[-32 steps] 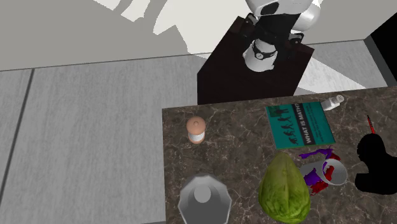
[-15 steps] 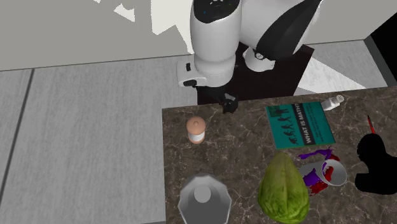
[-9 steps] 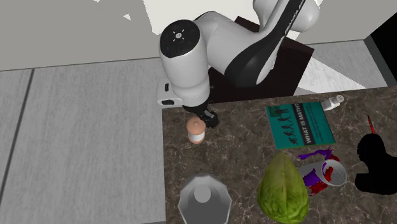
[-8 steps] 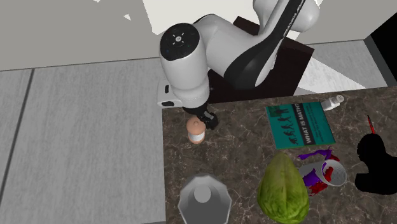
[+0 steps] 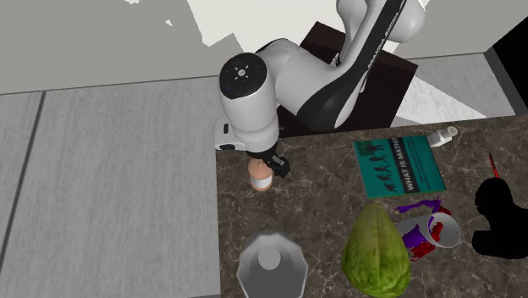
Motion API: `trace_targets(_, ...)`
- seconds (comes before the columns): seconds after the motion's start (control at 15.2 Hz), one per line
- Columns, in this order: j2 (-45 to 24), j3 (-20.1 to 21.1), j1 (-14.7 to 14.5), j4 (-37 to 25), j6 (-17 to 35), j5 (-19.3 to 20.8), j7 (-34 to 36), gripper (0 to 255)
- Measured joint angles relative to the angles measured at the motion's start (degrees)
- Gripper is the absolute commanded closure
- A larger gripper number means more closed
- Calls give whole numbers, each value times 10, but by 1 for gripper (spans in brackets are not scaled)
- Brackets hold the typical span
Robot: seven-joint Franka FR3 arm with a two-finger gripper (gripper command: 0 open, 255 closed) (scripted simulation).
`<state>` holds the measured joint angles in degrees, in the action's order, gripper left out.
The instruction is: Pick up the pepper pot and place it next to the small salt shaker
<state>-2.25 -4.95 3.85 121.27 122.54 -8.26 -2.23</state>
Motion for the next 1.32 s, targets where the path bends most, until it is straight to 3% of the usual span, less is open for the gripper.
trace_targets(0.26,0,0,0,1,1,0,0,0)
trace_targets(0.33,0,0,0,1,1,0,0,255)
trace_targets(0.99,0,0,0,1,1,0,0,255)
trace_targets(1.32,11,0,0,-16,-27,3,4,255)
